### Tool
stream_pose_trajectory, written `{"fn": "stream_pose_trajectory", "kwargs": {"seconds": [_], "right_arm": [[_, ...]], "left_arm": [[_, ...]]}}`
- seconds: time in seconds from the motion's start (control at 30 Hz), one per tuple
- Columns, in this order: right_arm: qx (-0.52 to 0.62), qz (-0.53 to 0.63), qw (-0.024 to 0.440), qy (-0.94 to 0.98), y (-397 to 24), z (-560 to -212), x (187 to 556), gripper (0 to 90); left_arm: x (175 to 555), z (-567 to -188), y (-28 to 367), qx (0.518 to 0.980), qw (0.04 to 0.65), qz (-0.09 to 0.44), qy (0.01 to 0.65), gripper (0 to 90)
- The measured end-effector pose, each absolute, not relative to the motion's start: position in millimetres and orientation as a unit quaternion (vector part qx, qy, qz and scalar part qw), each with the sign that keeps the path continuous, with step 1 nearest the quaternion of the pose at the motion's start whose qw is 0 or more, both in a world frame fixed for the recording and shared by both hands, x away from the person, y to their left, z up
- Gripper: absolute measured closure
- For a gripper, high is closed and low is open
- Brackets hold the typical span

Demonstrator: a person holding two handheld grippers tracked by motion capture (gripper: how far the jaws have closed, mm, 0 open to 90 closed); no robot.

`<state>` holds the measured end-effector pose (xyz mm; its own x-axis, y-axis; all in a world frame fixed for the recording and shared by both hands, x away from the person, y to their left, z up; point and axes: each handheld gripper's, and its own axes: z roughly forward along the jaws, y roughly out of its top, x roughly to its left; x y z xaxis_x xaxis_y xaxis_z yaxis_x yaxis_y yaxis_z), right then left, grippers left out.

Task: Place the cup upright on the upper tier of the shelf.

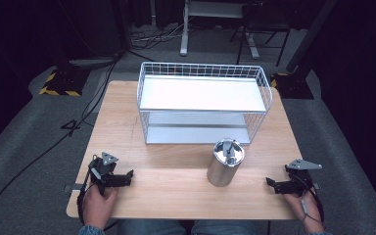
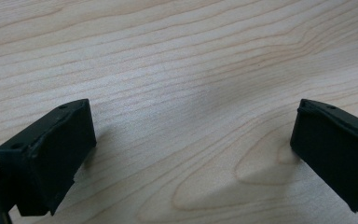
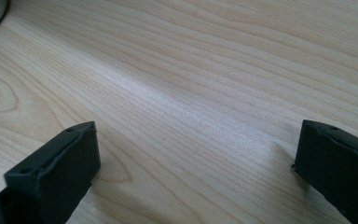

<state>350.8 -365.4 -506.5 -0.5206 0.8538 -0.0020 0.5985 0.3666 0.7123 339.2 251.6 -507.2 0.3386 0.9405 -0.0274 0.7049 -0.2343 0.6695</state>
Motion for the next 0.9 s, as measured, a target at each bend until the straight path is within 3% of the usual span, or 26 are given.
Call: {"fn": "stream_pose_trajectory", "kwargs": {"seconds": [0.9], "right_arm": [[0.462,0.339,0.189,0.797,-367.7,-506.0,351.8,0.0]], "left_arm": [[339.0,-507.2,251.4,0.762,0.301,0.194,0.539,0.4]]}}
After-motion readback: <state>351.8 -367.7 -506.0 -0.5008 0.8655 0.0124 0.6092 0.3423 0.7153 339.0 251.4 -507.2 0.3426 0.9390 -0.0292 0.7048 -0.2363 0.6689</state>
